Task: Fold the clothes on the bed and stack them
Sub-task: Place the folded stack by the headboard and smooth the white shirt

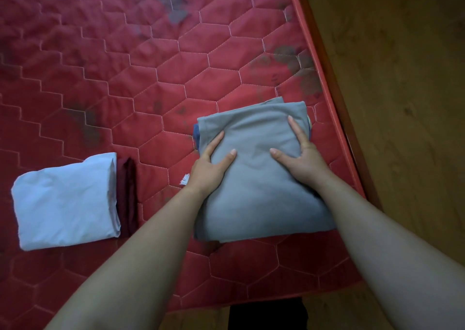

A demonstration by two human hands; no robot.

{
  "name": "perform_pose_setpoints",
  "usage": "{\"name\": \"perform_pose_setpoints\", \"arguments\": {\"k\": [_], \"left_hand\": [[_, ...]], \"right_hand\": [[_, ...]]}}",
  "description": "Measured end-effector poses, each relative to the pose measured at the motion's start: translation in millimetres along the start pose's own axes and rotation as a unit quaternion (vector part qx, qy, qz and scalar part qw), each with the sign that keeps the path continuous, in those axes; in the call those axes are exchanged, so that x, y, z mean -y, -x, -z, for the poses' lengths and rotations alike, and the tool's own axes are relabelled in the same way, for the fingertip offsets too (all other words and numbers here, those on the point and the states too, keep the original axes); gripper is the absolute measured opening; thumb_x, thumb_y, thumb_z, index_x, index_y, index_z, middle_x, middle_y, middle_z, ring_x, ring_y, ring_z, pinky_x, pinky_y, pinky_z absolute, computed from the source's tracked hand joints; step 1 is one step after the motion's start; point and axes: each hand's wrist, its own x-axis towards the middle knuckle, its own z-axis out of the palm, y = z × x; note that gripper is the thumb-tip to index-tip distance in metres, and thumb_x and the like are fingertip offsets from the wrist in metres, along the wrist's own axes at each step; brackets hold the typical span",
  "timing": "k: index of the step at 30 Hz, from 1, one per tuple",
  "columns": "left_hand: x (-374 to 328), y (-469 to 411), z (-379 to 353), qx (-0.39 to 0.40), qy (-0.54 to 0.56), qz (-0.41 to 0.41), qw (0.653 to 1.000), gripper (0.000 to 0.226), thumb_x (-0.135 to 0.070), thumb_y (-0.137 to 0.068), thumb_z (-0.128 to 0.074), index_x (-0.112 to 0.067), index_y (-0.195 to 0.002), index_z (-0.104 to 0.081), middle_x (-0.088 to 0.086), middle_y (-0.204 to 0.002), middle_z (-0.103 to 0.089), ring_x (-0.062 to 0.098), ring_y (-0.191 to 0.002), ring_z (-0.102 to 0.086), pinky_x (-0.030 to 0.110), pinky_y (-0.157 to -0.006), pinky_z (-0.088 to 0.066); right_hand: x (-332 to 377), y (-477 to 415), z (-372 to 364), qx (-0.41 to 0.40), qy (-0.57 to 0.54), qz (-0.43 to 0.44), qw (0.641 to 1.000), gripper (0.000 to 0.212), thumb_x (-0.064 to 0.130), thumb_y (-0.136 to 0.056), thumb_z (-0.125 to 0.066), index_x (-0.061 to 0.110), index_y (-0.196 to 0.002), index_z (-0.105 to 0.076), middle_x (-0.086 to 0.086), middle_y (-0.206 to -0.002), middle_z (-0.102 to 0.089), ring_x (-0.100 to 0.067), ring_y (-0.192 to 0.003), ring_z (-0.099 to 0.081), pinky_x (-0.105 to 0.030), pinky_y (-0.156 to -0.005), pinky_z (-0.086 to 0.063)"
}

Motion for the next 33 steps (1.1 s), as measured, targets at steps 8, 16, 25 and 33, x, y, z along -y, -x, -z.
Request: {"name": "perform_pose_setpoints", "arguments": {"k": [8,16,25,33], "left_hand": [[-46.7,86.1,25.7,-0.034,-0.014,-0.027,0.999,0.052,-0.062,-0.072,-0.062,-0.067,-0.118,-0.039,-0.012,-0.129,-0.051,0.007,-0.113,-0.051,0.027,-0.098,-0.041],[-140.8,240.9,74.8,-0.126,-0.016,-0.065,0.99,0.054,-0.053,-0.078,-0.064,-0.059,-0.127,-0.04,-0.001,-0.13,-0.055,0.015,-0.118,-0.051,0.036,-0.105,-0.039],[-181.7,360.6,115.1,-0.23,0.006,-0.104,0.968,0.053,-0.052,-0.078,-0.064,-0.055,-0.126,-0.043,-0.004,-0.132,-0.054,0.009,-0.118,-0.051,0.031,-0.103,-0.041],[-164.8,430.7,175.3,-0.328,0.068,-0.085,0.938,0.047,-0.043,-0.081,-0.065,-0.051,-0.125,-0.049,-0.03,-0.11,-0.049,-0.013,-0.101,-0.045,-0.007,-0.077,-0.029]], "right_hand": [[50.8,75.6,27.6,0.008,-0.059,0.041,0.997,0.075,0.043,-0.074,-0.073,0.063,-0.13,-0.027,0.021,-0.128,-0.04,0.0,-0.111,-0.048,-0.012,-0.087,-0.037],[171.3,203.2,87.7,0.027,-0.002,0.11,0.994,0.073,0.046,-0.077,-0.068,0.06,-0.134,-0.023,0.011,-0.127,-0.042,-0.005,-0.112,-0.046,-0.021,-0.094,-0.038],[252.2,292.2,105.4,0.072,0.004,0.179,0.981,0.065,0.05,-0.08,-0.064,0.067,-0.129,-0.024,0.015,-0.129,-0.043,-0.006,-0.116,-0.047,-0.026,-0.098,-0.04],[314.3,332.4,49.2,0.124,0.052,0.238,0.962,0.061,0.06,-0.077,-0.059,0.073,-0.123,-0.021,0.001,-0.132,-0.047,-0.015,-0.114,-0.052,-0.038,-0.099,-0.044]]}}
